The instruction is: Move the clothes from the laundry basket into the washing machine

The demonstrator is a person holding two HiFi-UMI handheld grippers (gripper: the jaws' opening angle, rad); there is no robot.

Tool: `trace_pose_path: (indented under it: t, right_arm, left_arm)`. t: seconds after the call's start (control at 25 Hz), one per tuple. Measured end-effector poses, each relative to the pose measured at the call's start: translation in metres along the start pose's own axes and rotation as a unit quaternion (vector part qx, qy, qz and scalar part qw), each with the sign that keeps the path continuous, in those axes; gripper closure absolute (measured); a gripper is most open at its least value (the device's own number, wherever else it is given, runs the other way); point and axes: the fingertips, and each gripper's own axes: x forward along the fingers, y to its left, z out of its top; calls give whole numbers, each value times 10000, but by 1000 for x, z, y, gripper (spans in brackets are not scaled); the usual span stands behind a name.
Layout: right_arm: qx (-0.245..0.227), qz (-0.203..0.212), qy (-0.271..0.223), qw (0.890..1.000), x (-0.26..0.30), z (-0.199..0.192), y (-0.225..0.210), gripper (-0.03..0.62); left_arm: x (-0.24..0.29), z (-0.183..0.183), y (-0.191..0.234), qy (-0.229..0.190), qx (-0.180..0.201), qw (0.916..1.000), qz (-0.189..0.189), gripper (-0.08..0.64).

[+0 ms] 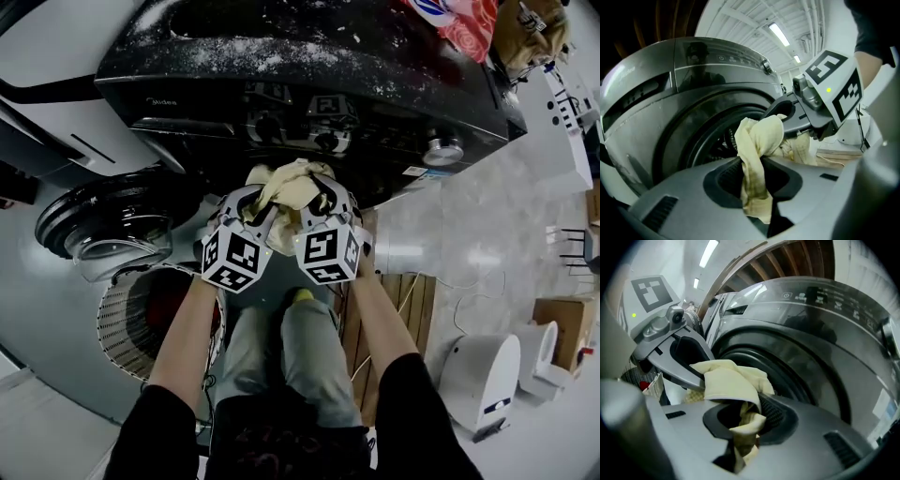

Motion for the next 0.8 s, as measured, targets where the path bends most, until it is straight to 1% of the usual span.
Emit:
trace_pose_path:
  t: [0.08, 0.2, 0.32, 0.4, 0.52, 0.72, 0.8]
  right_arm:
    - [38, -62, -73, 9999, 15, -12, -1, 515]
    - [175, -50, -144, 9997, 44, -29, 0, 515]
    - [428, -117, -258, 9987, 71, -40, 1, 515]
    - [565, -194, -364, 9976, 83, -46, -1, 515]
    - [709, -279, -543, 9956, 97, -50, -6, 515]
    - [878, -460, -676, 9928, 119, -60, -19, 515]
    - [934, -519, -704, 9918, 128, -61, -24, 515]
  left_arm:
    - [16, -10, 2, -87, -73, 9999, 121, 448]
    - [40, -31, 11, -169, -126, 9994, 269, 448]
    - [60, -48, 23, -354, -318, 9982, 356, 448]
    - [72, -54, 28, -492, -523, 9964, 458, 448]
    - [88, -61, 37, -688, -828, 9925, 585, 448]
    - [112, -63, 49, -889, -885, 9900, 645, 448]
    - [120, -61, 56, -999, -997, 9878, 665, 448]
